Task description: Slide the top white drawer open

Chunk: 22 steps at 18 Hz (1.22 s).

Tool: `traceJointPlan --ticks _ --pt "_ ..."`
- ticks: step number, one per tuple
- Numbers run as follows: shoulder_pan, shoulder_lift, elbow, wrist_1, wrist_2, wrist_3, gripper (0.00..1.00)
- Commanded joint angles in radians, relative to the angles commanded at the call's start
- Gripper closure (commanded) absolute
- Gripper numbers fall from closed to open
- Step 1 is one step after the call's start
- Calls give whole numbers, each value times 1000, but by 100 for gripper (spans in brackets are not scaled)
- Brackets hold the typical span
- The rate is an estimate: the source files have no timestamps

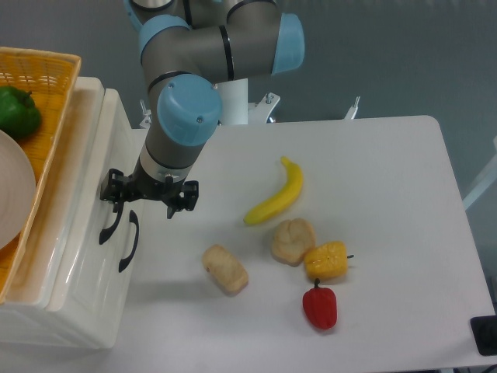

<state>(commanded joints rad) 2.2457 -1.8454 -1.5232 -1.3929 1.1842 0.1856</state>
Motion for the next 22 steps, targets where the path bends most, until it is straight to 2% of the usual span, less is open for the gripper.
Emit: traceJointPlan --ticks 22 --pt "-11 -9 -11 5 6 12 0"
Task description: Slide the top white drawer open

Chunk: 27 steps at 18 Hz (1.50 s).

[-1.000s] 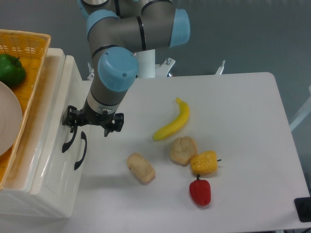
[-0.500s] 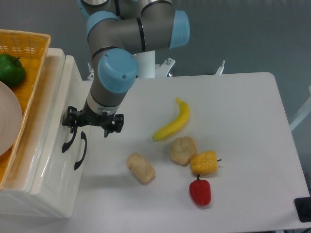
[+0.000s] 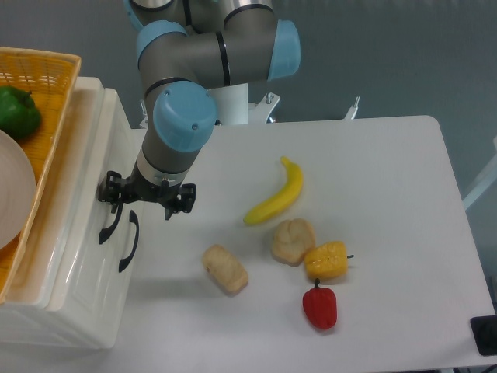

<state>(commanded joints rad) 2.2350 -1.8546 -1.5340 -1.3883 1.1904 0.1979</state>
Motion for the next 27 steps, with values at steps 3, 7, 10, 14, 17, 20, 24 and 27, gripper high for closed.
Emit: traceJointPlan --ticks 3,7,10,14,17,20,24,27 --pt "0 -2 0 2 0 2 0" --pt "0 -5 0 5 3 2 0" --pt "0 -6 0 5 3 2 0" --pt "0 -6 0 6 5 3 0" --pt "0 -6 2 6 31 6 0" --pt "0 -6 3 6 34 8 0" --pt "0 -6 8 6 35 26 0" --pt "0 -8 11 8 57 34 0"
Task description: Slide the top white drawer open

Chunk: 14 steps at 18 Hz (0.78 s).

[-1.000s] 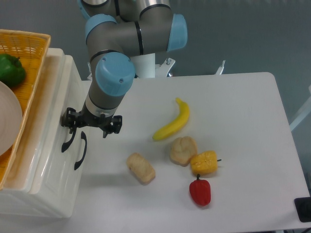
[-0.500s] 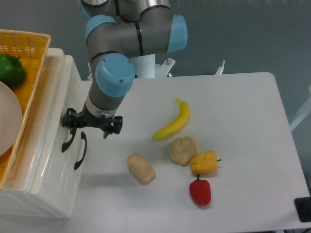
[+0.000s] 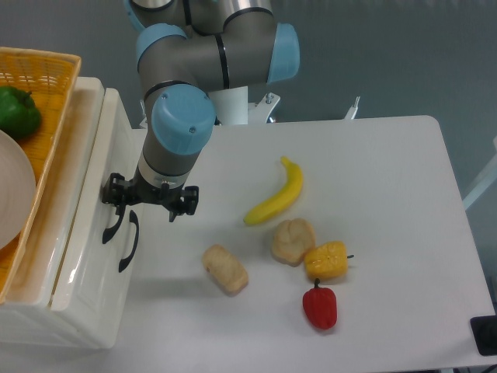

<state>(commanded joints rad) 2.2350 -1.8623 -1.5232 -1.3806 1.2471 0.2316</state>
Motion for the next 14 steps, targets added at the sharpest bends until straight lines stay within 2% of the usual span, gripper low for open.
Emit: traceJointPlan --ticks 14 --pt "5 -2 18 -2 38 74 0"
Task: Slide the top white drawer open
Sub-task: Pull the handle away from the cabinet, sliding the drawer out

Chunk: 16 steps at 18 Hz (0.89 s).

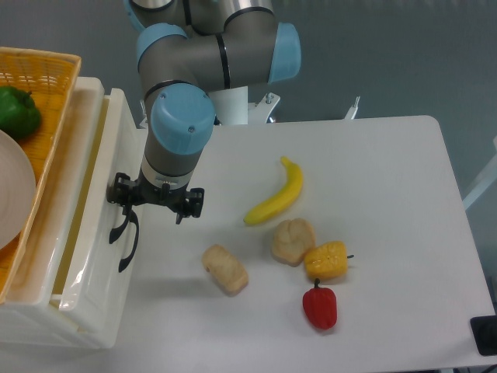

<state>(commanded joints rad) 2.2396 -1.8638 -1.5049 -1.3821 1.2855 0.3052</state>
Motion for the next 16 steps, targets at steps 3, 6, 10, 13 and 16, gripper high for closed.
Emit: traceJointPlan --ticks 3,6,10,13,16 --pt "2 -5 15 0 17 23 0" --pt "5 -5 15 -3 44 54 0" --pt "12 -5 15 -3 54 66 0" --pt "20 -5 15 -3 54 75 0" --pt "29 -5 14 -5 54 80 0"
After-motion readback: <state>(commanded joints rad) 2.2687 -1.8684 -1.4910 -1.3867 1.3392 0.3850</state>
